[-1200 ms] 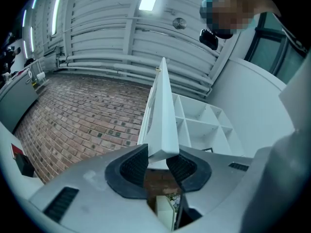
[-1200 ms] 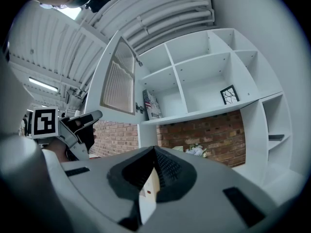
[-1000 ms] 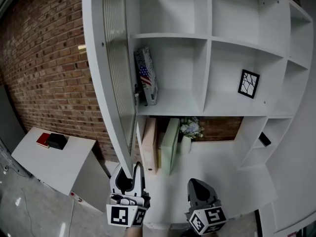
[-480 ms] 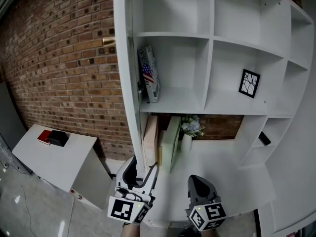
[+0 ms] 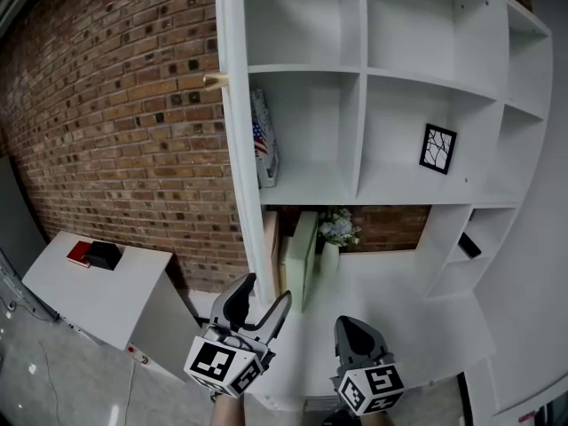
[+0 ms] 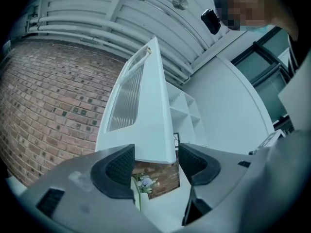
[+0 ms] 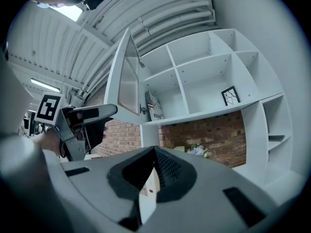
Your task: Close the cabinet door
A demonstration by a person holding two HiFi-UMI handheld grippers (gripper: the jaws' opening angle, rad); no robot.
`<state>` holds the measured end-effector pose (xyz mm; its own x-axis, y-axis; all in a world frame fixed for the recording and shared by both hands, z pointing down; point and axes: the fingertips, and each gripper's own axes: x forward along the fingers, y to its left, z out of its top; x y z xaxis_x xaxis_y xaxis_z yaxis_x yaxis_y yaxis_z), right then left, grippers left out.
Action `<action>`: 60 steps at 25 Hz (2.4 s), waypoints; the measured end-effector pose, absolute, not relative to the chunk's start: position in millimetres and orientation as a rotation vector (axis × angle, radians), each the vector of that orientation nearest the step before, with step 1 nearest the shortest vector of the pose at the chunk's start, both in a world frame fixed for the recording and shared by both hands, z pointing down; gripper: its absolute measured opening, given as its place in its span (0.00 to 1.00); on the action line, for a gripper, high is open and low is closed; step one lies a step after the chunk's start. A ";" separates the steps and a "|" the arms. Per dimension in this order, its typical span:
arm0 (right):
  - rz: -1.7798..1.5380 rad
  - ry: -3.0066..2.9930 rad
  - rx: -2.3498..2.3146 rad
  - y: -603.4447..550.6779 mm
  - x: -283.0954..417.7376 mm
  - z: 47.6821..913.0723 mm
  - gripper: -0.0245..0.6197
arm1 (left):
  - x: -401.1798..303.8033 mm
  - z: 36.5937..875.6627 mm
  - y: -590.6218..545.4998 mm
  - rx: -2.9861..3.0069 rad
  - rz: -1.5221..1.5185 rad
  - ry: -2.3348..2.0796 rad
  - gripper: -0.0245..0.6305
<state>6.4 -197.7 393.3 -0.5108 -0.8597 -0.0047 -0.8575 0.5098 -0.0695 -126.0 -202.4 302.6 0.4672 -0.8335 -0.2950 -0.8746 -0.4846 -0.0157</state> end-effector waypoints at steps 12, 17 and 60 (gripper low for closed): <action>-0.125 2.626 -1.596 -199.5 40.0 394.9 0.04 | -102.7 304.1 -218.2 -2.561 0.294 1.498 0.43; -0.164 2.607 -1.586 -204.2 47.0 397.1 0.04 | -88.3 304.3 -226.5 -2.538 0.271 1.476 0.43; -0.235 2.588 -1.741 -298.5 103.9 418.5 0.04 | -48.6 292.0 -353.3 -2.423 0.253 1.558 0.20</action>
<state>103.9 -298.5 418.5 -0.3802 -0.9221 0.0722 -0.9200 0.3690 -0.1324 -48.6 -353.3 292.0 0.4134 -0.8672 -0.2777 -0.9105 -0.3973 -0.1147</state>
